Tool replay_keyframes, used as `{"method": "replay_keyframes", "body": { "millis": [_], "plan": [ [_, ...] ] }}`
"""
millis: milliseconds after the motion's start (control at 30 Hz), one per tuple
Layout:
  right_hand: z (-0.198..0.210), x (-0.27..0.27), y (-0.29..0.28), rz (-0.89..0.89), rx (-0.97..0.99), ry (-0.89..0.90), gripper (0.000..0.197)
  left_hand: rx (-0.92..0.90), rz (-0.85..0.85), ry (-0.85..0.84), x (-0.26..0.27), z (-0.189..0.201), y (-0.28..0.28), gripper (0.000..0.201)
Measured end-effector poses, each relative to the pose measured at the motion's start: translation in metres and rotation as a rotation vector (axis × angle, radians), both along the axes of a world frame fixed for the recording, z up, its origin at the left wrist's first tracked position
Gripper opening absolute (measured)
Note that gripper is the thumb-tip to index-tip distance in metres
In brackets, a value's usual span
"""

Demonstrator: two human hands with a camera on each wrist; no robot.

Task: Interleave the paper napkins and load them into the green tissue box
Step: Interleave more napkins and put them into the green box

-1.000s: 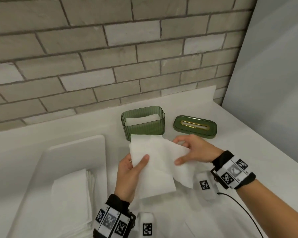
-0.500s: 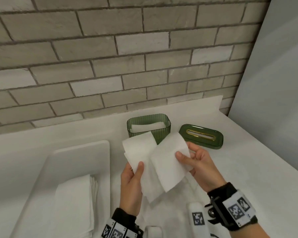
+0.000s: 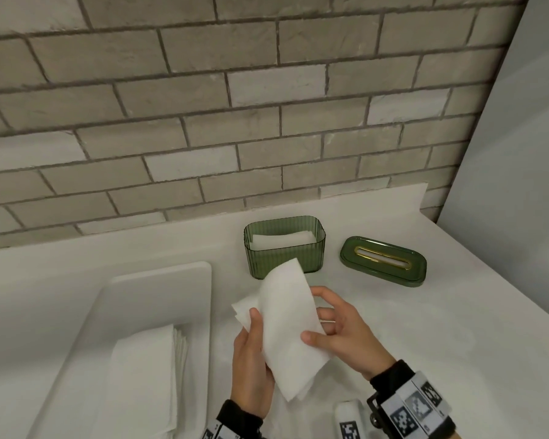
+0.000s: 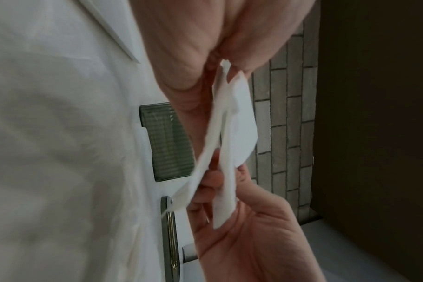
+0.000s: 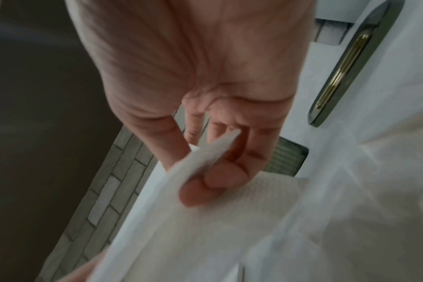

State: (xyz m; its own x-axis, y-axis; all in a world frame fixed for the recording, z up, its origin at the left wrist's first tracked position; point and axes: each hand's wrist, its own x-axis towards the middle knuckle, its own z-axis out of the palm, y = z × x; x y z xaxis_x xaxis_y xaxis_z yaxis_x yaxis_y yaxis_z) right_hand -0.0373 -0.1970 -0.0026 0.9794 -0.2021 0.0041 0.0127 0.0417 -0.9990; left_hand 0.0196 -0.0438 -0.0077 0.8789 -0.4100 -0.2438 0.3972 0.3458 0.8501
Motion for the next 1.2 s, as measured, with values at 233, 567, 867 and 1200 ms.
{"method": "replay_keyframes", "body": {
  "millis": [233, 567, 867, 1200],
  "plan": [
    [-0.019, 0.005, -0.005, -0.153, -0.166, 0.076, 0.047, -0.005, 0.019, -0.048, 0.001, -0.008, 0.0, 0.038],
    [-0.01, 0.0, -0.012, -0.019, 0.026, 0.122, 0.027, -0.046, 0.144, -0.154, 0.011, -0.005, 0.012, 0.035],
    [0.004, 0.012, -0.029, -0.188, 0.1, -0.037, 0.013, 0.253, 0.032, -0.305, 0.04, -0.011, 0.028, 0.027],
    [-0.045, 0.018, -0.032, -0.261, -0.097, 0.186, 0.03, 0.454, -0.077, -0.142, 0.042, -0.041, 0.016, 0.023]
  ]
}}
